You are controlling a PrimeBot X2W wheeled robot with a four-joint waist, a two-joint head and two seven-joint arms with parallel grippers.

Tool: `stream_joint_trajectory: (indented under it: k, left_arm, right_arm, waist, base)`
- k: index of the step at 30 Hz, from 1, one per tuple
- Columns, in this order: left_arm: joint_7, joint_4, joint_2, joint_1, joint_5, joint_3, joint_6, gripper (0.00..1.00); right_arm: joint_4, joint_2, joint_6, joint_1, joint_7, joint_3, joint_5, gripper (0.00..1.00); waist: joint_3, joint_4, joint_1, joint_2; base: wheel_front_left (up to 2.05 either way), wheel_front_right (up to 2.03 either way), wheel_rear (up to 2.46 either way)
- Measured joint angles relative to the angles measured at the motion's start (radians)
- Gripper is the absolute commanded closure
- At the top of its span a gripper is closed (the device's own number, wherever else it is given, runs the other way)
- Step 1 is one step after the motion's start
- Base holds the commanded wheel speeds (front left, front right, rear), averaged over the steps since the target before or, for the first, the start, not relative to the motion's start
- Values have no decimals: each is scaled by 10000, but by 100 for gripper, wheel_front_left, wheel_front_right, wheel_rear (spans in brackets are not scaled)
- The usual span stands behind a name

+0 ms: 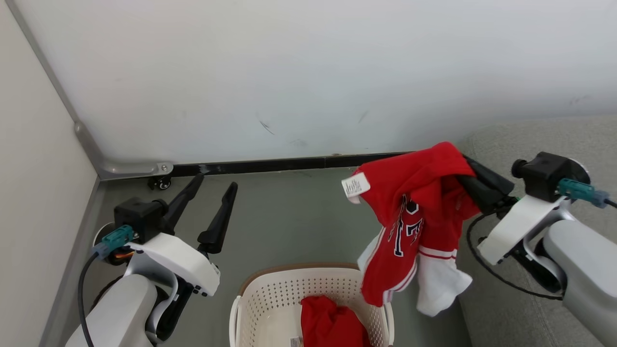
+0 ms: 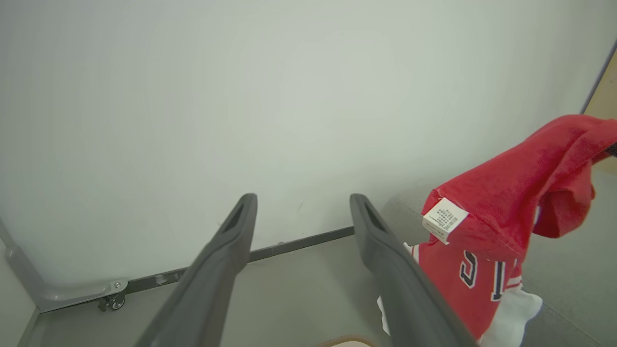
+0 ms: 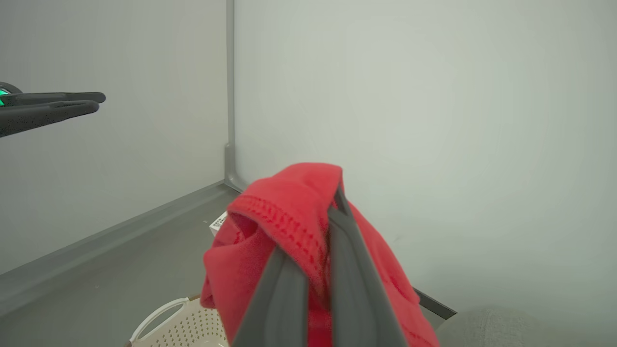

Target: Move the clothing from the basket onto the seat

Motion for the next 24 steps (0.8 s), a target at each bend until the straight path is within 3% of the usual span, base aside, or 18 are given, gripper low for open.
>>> stream_joint_trajectory:
  k: [12,24]
  left_arm:
    - [-2,-815,-397,424,451,1231,842,0]
    - [-4,-1513,-874,1111,993,1509,932,0]
  right_arm:
    - [-236,-71,0,1211,-4,-2230,-376,100]
    - [-669,431,-2,2916,-13,-3939,-1039,100]
  waist:
    - [-71,-366,0,0]
    - [-189,-1038,-1,0]
  base:
    - [0,0,0]
    - [0,0,0]
